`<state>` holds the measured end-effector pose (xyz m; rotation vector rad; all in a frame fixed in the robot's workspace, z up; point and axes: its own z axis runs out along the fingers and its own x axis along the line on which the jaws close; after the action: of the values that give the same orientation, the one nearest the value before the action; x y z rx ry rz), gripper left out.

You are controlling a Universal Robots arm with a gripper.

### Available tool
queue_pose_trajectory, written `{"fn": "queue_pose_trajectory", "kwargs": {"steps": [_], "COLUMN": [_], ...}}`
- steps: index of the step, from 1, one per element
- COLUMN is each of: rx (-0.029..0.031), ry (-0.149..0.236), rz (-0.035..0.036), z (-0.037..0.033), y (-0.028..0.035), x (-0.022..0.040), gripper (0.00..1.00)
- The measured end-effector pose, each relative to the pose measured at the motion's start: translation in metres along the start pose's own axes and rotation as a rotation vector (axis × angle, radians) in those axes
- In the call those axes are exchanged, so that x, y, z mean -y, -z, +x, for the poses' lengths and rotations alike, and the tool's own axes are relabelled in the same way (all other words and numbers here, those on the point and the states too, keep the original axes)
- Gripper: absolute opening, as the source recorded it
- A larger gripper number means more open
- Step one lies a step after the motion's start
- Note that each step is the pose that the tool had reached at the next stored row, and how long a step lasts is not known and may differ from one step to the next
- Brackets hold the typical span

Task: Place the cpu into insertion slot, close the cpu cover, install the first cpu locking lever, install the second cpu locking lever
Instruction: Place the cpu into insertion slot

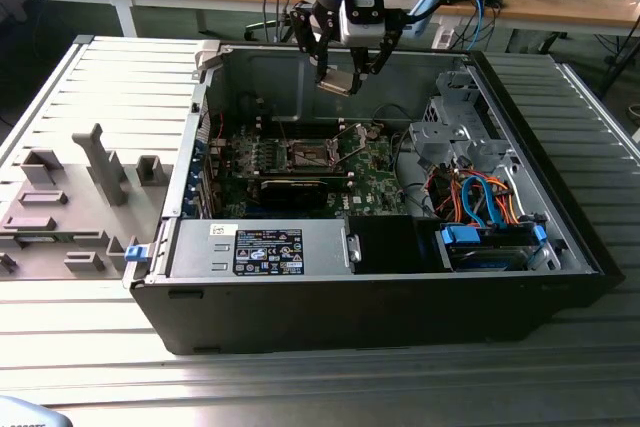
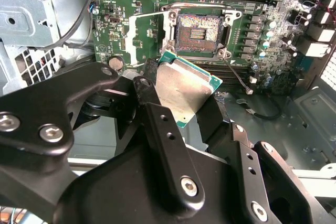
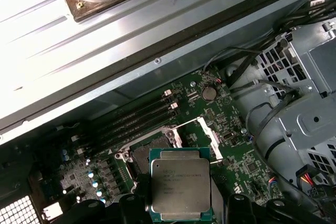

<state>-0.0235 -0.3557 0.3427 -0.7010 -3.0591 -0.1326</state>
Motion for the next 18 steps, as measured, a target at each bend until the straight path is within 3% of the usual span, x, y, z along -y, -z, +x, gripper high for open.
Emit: {"fn": "queue_pose_trajectory", "kwargs": {"steps": [18], "rx": [0.0013], "ry": [-0.015], "rz": [-0.0003], "z": [0.0], "y": [0.0], "x": [0.0], "gripper": [0.55]}}
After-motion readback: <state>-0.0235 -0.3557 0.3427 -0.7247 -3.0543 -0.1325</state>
